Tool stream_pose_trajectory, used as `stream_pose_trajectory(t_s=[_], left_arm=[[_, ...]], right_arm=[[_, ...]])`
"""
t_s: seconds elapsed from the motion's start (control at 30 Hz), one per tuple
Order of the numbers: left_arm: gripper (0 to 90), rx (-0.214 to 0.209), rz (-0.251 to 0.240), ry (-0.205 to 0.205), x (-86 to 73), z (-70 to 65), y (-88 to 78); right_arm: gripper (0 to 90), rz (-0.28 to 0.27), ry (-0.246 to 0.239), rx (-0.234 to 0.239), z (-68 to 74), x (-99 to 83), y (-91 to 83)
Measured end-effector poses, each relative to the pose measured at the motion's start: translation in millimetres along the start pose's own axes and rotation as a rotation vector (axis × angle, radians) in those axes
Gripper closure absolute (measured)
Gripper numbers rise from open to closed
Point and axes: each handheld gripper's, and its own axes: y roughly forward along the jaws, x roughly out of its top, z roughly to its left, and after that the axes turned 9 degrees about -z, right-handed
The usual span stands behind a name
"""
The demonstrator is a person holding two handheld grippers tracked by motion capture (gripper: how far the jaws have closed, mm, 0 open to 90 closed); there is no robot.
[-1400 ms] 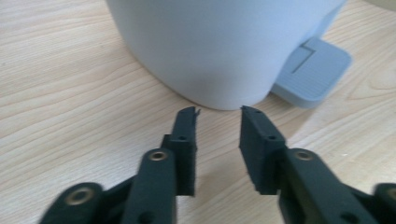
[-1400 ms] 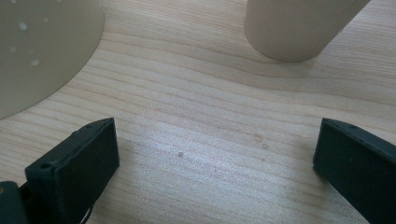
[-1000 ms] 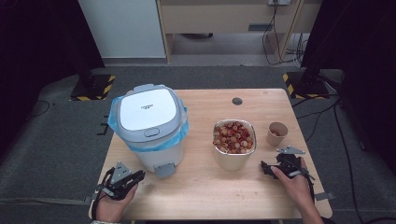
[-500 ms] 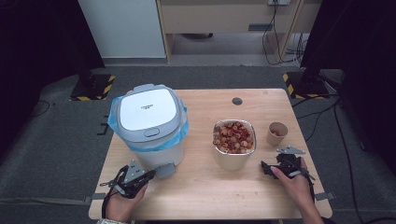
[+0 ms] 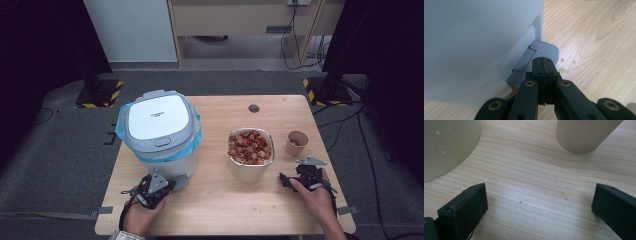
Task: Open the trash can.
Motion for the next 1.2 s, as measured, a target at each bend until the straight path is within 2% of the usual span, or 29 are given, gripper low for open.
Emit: stream_pose_trajectory(t_s=[0.3, 0.43, 0.73, 1.2], left_arm=[[89.4, 0.014, 0.016, 0.035, 3.4, -4.4, 12.5], [89.5, 0.011, 0.019, 0.013, 2.3, -3.7, 13.0], [89.6, 0.027, 0.03, 0.022, 2.3, -6.6, 14.3], [89.8, 0.026, 0.028, 0.001, 1.0, -6.0, 14.8]], right_arm=[[0.6, 0.002, 0.001, 0.004, 0.1, -0.1, -0.4], [0.6, 0.002, -0.001, 0.004, 0.0, -0.2, -0.5], [0.6, 0.001, -0.002, 0.006, 0.0, -0.4, -0.6], [0.6, 0.0, -0.003, 0.006, -0.1, -0.5, -0.7]])
